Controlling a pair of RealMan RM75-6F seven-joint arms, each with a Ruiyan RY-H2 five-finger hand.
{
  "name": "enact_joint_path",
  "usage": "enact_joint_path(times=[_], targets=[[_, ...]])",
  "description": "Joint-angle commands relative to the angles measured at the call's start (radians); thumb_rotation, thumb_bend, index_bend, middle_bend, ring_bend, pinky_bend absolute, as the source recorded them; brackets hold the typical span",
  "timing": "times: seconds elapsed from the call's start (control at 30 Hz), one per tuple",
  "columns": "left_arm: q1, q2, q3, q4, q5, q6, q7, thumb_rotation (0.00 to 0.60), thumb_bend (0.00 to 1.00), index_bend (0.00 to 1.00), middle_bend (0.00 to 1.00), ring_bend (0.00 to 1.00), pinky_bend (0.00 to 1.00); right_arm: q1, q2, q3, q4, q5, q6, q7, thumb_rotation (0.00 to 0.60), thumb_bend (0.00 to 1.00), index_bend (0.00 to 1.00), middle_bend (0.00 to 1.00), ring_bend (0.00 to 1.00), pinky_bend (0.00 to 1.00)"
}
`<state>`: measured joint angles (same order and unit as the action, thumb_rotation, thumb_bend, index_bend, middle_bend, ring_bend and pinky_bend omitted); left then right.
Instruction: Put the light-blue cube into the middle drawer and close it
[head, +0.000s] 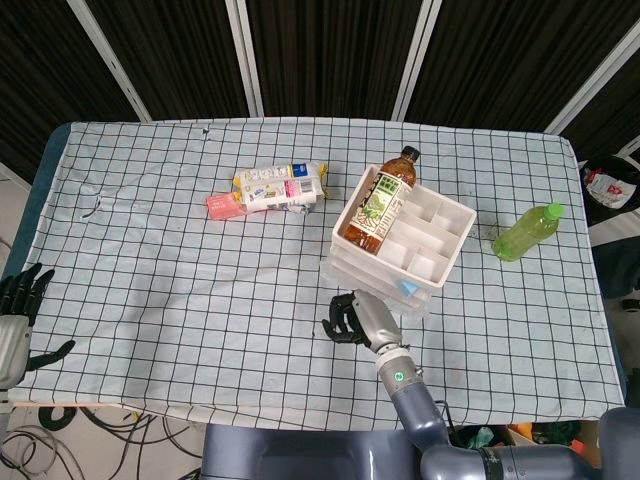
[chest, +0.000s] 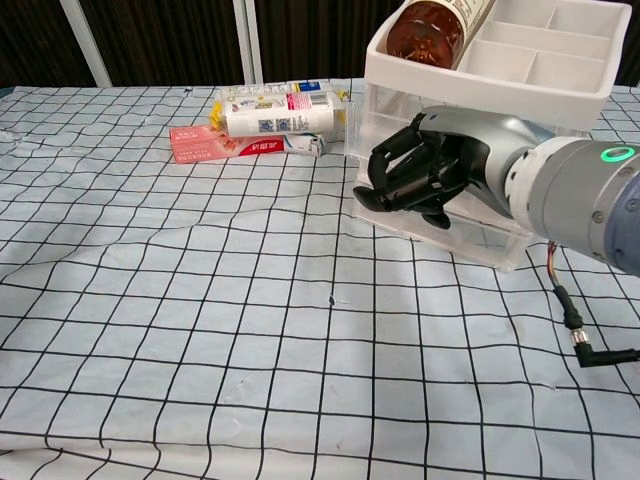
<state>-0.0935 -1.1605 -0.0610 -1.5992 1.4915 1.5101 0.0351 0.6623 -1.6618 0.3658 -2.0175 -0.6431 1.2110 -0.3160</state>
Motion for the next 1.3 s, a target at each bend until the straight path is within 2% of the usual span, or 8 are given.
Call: enact_joint_path(times=[0.03, 0.37, 1.3], targets=[[0.0, 0.0, 0.0, -0.001, -0.001, -0.001, 0.0, 0.6, 0.05, 0.0, 0.0, 0.0, 0.0, 0.011, 0.002, 0.018, 0.011, 0.013, 0.002, 0.0, 0.6, 0.37, 0.74, 0.81, 0.87, 0.81], [0.0, 0.0, 0.0, -0.003, -0.003, -0.001, 0.002, 0.6, 0.05, 0.0, 0.0, 0.0, 0.0, 0.023, 0.024, 0.057, 0.04, 0.07, 0.006, 0.01, 0.6, 0.37, 0.74, 0.8, 0.87, 0.81], [0.001, 0.002, -0.002, -0.009, -0.009, -0.002, -0.002, 0.6, 0.05, 0.0, 0.0, 0.0, 0.0, 0.024, 0.048, 0.05, 0.127, 0.147, -0.017, 0.052, 0.6, 0.37, 0.74, 0.81, 0.87, 0.81]])
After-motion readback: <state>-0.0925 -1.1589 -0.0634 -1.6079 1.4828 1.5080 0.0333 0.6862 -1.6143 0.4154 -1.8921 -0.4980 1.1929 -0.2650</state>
